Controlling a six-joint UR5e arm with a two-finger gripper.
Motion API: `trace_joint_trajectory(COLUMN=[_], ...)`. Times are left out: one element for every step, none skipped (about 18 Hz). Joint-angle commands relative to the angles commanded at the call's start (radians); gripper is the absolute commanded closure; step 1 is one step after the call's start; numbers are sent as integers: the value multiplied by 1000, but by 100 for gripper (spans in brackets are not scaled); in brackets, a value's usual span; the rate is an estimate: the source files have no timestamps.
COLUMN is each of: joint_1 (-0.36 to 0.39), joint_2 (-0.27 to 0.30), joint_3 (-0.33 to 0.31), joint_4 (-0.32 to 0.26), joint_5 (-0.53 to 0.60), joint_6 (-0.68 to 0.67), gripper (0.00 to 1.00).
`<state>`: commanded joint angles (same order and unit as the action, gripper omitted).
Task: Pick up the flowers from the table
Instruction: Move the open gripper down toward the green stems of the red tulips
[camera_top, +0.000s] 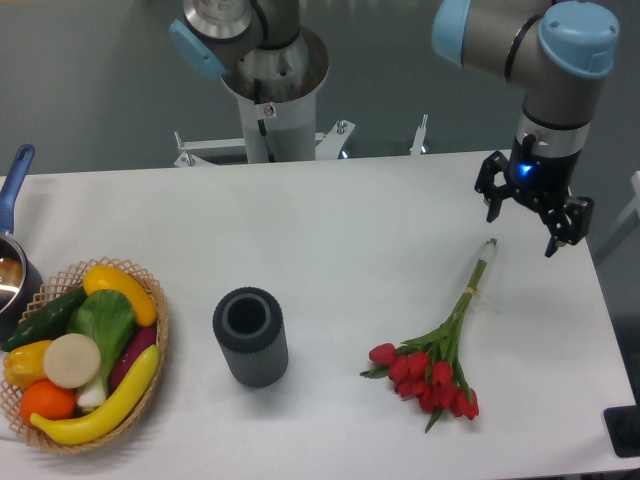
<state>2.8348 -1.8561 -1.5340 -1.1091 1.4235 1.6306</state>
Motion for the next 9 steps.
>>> trace_joint_trajectory(joint_1=[3,2,3,6,11,14,14,14,15], joint_2=[0,0,0,-2,-2,-2,0,0,0], joint_3=[2,0,2,-3,-17,-38,-55,-63,-66], joint_4=[-2,-2,-3,-5,-3,5,11,14,14], joint_5=[-2,-2,-11,-30,-49,-58,-61,-58,-60], joint_6=[2,2,0,-6,-11,-11,-11,-11,-12], gripper=[0,0,0,0,0,0,0,0,0])
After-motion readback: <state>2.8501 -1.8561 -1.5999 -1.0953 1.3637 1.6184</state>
